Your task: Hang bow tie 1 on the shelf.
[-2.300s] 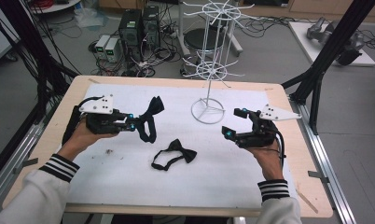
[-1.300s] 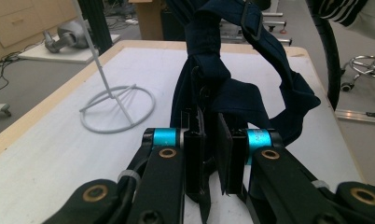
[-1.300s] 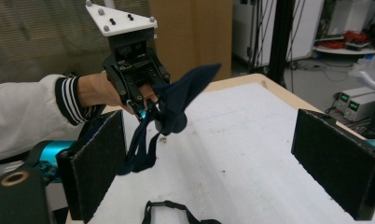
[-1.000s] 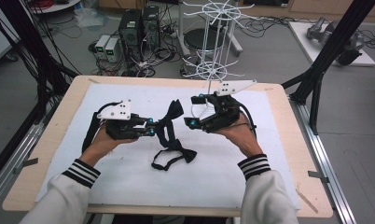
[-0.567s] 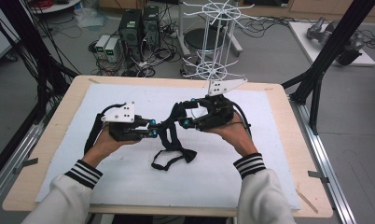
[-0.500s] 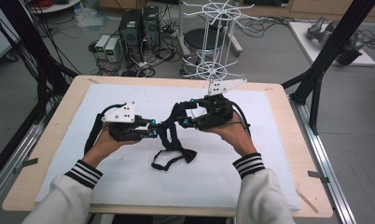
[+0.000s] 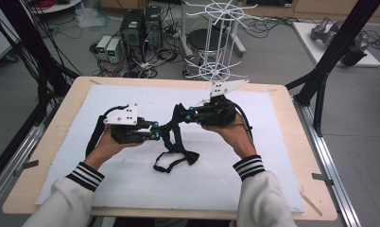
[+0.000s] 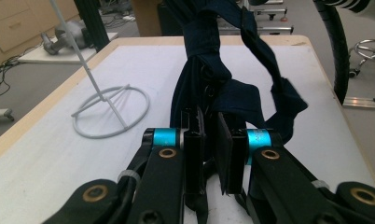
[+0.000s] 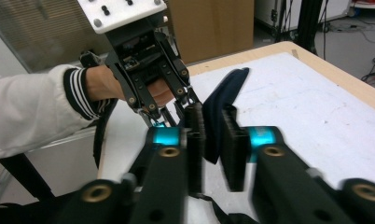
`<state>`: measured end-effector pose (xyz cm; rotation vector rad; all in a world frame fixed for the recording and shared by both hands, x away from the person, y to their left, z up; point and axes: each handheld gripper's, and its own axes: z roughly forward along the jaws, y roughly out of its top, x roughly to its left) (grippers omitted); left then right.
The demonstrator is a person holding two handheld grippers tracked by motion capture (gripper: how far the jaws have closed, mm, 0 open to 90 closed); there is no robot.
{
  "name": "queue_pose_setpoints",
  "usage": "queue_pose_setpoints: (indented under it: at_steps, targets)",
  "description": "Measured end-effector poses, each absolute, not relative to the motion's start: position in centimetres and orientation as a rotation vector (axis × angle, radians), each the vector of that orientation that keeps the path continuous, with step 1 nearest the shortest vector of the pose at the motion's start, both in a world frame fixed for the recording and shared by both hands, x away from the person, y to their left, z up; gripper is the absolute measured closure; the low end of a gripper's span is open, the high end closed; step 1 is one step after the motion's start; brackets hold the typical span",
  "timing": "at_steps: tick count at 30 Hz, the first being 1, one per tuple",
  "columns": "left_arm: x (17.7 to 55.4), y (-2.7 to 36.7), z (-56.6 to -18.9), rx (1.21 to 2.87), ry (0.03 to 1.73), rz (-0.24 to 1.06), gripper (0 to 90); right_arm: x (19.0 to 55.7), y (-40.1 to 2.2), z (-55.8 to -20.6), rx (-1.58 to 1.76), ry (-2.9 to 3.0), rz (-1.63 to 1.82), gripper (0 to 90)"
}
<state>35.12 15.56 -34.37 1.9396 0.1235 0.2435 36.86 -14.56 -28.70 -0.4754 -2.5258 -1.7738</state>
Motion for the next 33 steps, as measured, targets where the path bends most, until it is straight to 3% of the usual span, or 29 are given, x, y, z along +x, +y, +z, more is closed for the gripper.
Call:
queue_pose_setpoints:
  at_steps: [8, 10, 13, 16, 17, 33]
  targets:
    - [35.3, 15.8, -34.3, 1.926, 0.155, 0.239, 80.8, 36.8, -14.4, -28.8, -0.477, -2.504, -1.796, 86.1]
    - [35.3, 15.8, -34.4, 1.93, 0.181, 0.241, 75.6, 36.8, -14.4, -28.8, -0.476, -2.514, -1.793, 86.1]
    - [35.5, 15.8, -34.5, 1.929, 0.215, 0.234, 56.3, 36.7, -14.4, -28.8, -0.479, -2.518, -1.8, 86.2]
    - [35.7, 15.7, -34.7, 1.937, 0.298, 0.28, 21.0, 36.7, -14.5, -28.7, -0.482, -2.536, -1.802, 86.1]
    - [35.7, 15.9, -34.8, 1.93, 0.308, 0.29, 13.5, 36.8, -14.6, -28.7, -0.489, -2.539, -1.804, 86.1]
    - [35.2, 18.4, -35.2, 1.826, 0.351, 0.315, 13.7, 36.4, -16.6, -28.0, -0.519, -2.511, -1.896, 86.0]
